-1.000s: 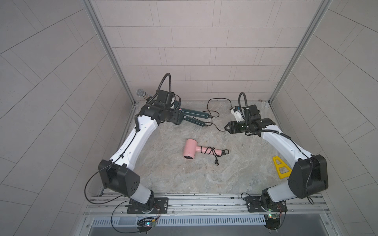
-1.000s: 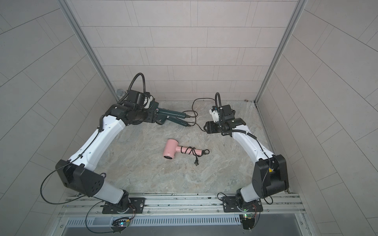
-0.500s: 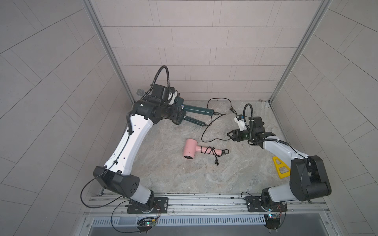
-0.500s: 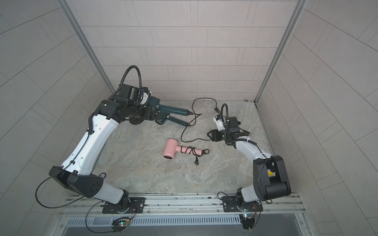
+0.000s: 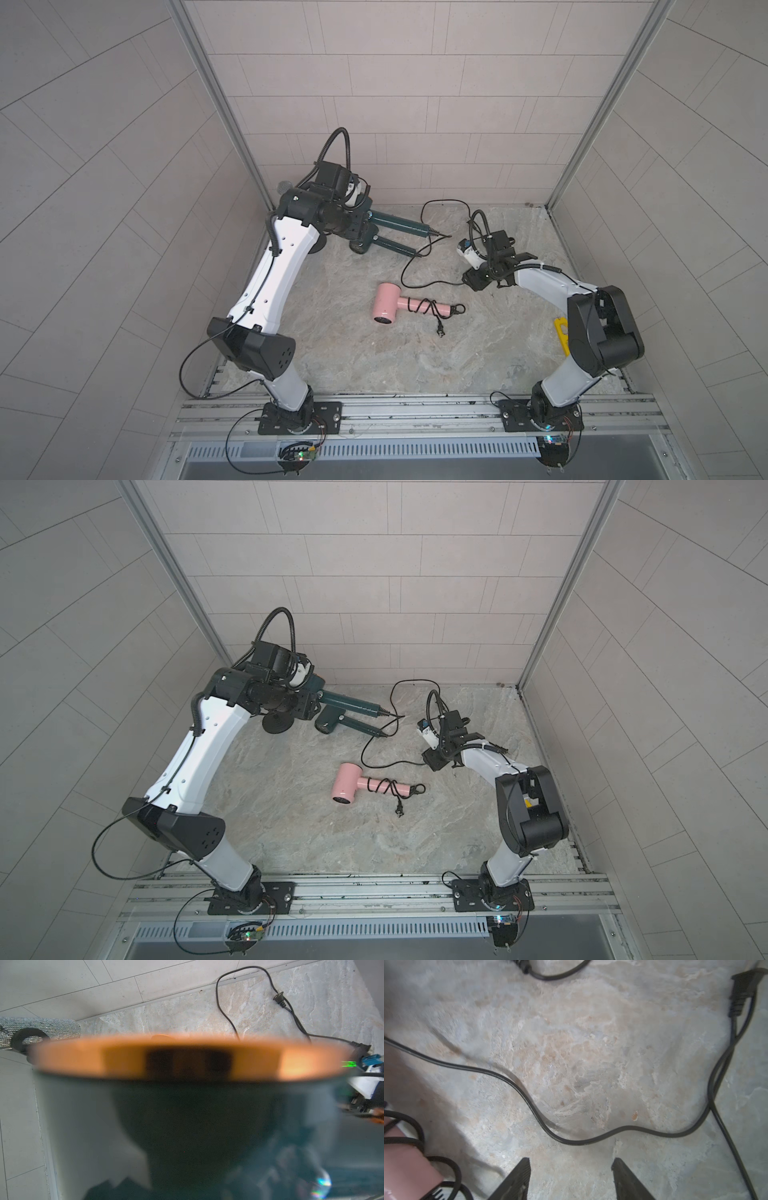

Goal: Wrap the cord around the hair dryer
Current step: Wrap the power cord around the hair dryer.

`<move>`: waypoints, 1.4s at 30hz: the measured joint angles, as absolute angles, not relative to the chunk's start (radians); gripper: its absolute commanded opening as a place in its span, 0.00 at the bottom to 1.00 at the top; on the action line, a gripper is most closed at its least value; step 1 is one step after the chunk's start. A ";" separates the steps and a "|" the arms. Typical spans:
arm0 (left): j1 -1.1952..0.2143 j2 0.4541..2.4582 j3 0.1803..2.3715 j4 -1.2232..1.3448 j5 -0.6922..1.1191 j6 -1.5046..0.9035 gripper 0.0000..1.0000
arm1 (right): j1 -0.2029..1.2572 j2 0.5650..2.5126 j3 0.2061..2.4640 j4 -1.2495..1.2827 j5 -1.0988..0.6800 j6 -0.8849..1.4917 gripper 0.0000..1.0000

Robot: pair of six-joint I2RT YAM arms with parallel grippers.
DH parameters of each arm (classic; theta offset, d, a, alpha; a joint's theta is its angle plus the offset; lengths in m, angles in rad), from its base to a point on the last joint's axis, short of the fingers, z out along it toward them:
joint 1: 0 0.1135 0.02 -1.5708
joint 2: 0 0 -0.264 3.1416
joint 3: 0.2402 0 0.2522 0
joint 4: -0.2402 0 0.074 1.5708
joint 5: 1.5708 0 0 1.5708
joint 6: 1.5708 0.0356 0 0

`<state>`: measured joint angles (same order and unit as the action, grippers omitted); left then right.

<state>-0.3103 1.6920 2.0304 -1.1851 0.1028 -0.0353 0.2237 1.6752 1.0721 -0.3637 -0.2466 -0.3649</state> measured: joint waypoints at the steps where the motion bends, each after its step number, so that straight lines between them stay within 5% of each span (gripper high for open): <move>1: -0.308 1.708 2.045 -1.188 0.101 -0.032 0.00 | 0.233 1.696 1.091 -0.388 -0.239 -0.395 0.67; 24: -0.271 1.760 2.081 -1.202 0.131 -0.017 0.00 | 0.241 2.004 1.409 -0.644 -0.209 -0.656 0.64; 27: -0.270 1.760 2.081 -1.201 0.135 -0.017 0.00 | 0.239 2.014 1.424 -0.652 -0.204 -0.668 0.42; 29: -0.270 1.760 2.081 -1.201 0.139 -0.018 0.00 | 0.239 2.016 1.427 -0.662 -0.201 -0.669 0.18; 36: -0.269 1.767 2.081 -1.186 0.149 -0.019 0.00 | 0.221 2.016 1.423 -0.680 -0.213 -0.638 0.16; 39: -0.268 1.768 2.075 -1.174 0.149 -0.020 0.00 | 0.195 2.014 1.420 -0.686 -0.240 -0.583 0.00; 42: -0.264 1.768 2.062 -1.160 0.149 -0.024 0.00 | 0.154 2.012 1.420 -0.696 -0.286 -0.490 0.00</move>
<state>-0.2638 1.7676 2.0617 -1.1599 0.1490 -0.0242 0.1539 2.0125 1.4197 -0.6960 -0.2859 -0.4900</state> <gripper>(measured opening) 0.706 0.052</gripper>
